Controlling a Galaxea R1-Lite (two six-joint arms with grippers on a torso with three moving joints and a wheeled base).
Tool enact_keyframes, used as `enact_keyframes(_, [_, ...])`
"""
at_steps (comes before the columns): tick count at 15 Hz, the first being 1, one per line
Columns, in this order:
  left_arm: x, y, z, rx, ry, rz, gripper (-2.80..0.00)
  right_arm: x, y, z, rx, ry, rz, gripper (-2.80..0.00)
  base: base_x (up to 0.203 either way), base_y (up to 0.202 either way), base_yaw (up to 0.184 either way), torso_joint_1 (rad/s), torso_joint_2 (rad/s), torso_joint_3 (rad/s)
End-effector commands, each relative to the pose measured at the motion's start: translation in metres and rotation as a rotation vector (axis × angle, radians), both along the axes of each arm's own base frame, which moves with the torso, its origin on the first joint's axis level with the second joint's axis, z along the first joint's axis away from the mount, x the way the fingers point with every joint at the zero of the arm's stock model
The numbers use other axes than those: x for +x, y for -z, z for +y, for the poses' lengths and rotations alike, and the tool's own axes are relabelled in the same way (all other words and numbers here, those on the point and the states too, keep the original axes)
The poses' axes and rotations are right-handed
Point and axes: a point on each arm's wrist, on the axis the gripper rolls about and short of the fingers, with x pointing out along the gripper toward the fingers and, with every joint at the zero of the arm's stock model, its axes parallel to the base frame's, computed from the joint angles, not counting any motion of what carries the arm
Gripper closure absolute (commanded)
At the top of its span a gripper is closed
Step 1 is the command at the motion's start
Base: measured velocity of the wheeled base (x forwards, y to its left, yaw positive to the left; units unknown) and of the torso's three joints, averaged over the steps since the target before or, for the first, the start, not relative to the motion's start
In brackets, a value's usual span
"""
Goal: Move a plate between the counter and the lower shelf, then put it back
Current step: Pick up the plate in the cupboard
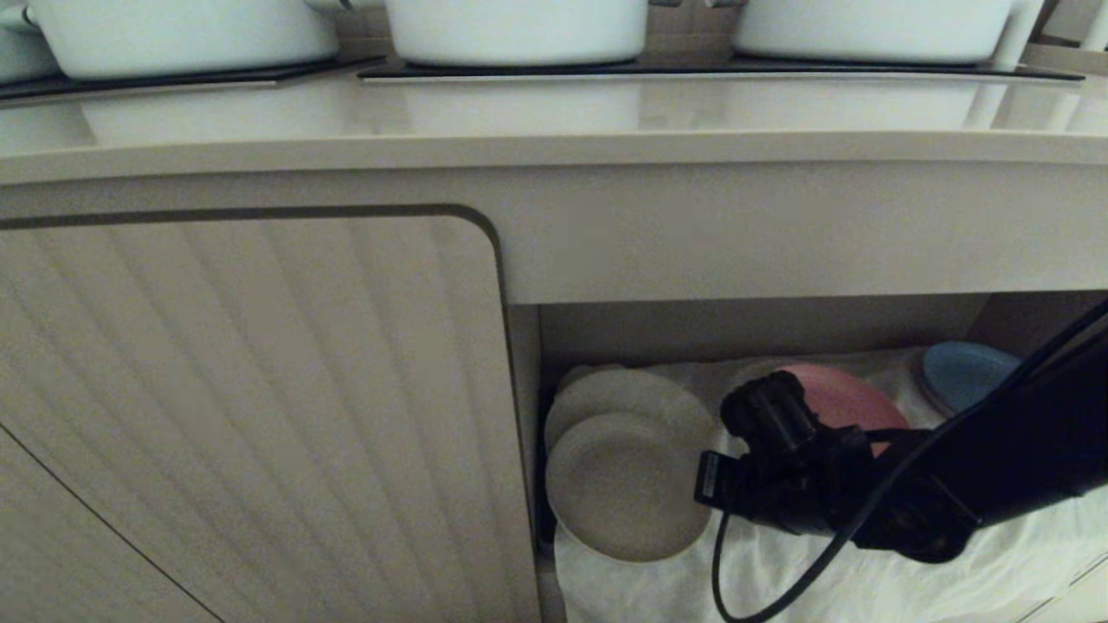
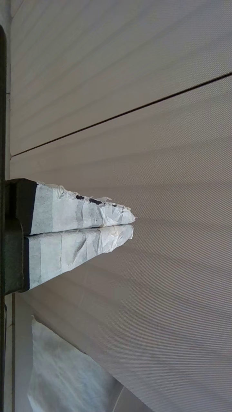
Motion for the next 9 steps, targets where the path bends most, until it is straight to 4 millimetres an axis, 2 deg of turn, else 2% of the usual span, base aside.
enact_keyframes(1, [0.0,0.0,0.0,-0.001,-0.001,-0.001,0.0,-0.007,-0.007,-0.005,0.008,0.004,-0.008,0.0,0.0,0.0,0.0,0.0,0.0,0.0])
enact_keyframes(9, [0.0,0.0,0.0,-0.001,-0.001,-0.001,0.0,-0.038,-0.023,-0.027,0.008,0.003,-0.021,0.0,0.0,0.0,0.0,0.0,0.0,0.0])
